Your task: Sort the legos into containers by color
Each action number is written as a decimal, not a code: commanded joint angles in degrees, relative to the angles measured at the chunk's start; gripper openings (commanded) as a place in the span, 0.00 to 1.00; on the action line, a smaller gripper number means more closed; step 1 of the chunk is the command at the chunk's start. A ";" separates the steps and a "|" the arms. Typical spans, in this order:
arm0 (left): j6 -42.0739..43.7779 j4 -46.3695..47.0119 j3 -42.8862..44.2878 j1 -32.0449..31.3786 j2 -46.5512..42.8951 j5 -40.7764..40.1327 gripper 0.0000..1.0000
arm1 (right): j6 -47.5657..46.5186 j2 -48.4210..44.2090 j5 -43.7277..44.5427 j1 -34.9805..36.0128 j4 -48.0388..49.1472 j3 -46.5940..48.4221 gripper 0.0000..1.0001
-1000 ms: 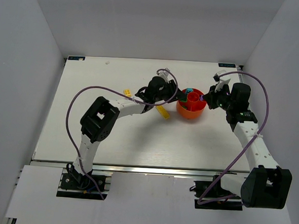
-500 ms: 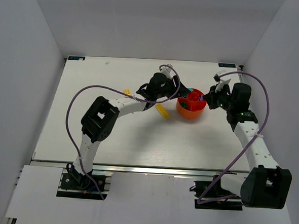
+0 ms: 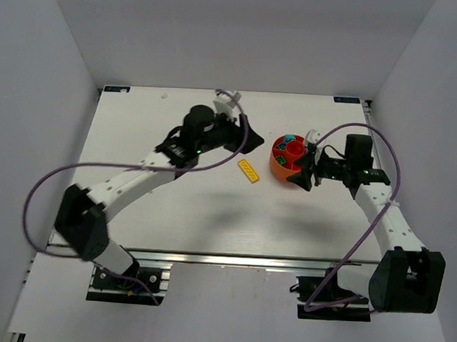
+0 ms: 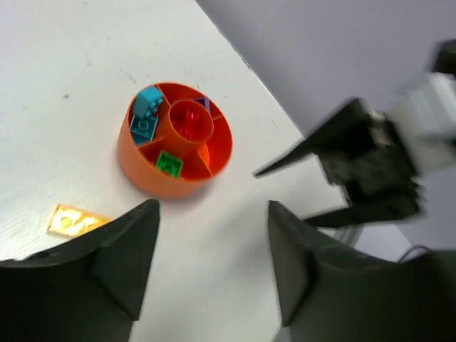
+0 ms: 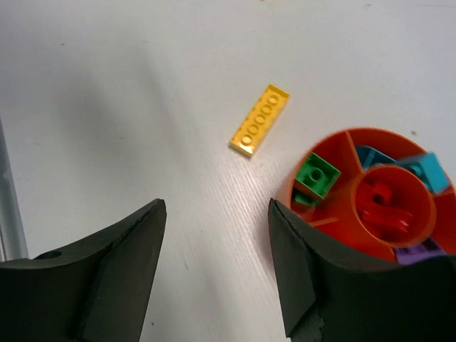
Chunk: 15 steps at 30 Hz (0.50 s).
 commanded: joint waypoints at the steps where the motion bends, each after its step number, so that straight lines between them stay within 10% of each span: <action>1: 13.51 -10.48 -9.37 -0.04 -14.90 0.23 0.76 | -4.45 2.04 2.00 6.46 -2.86 1.80 0.65; 5: 18.35 -14.45 -21.18 -0.04 -27.74 -7.67 0.98 | -0.15 9.41 19.30 16.67 -4.26 8.37 0.64; 15: 26.53 -20.17 -28.32 -1.27 -41.13 -34.67 0.98 | 18.58 41.47 45.01 28.28 -11.54 42.47 0.72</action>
